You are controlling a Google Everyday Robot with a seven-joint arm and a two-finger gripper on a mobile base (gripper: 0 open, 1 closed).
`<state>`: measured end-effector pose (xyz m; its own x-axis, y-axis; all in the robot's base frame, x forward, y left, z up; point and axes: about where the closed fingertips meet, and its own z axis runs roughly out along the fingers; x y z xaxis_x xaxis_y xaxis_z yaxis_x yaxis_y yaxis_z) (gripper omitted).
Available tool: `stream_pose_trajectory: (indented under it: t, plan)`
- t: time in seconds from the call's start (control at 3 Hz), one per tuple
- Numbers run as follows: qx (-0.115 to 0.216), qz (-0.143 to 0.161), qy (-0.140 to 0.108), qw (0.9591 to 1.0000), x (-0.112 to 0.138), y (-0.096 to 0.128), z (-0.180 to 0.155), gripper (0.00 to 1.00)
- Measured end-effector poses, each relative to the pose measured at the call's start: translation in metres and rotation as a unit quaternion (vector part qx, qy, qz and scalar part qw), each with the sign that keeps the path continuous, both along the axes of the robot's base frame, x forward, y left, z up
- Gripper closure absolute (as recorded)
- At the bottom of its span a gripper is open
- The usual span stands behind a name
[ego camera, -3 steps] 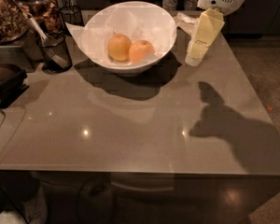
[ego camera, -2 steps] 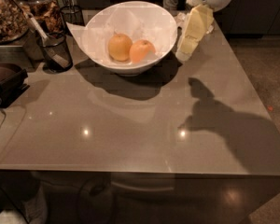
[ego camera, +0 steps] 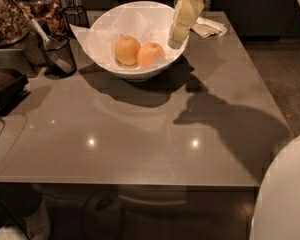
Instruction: Pick orange from white bowl
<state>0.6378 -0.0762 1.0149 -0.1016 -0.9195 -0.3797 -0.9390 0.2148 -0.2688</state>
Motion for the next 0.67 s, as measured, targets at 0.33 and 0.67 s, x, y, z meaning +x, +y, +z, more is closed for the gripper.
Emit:
stream_pose_trajectory:
  t: [0.33, 0.67]
  plan:
    - [0.015, 0.015, 0.001, 0.9998, 0.012, 0.015, -0.002, 0.00]
    - [0.020, 0.022, 0.005, 0.9995, 0.028, 0.026, -0.006, 0.02]
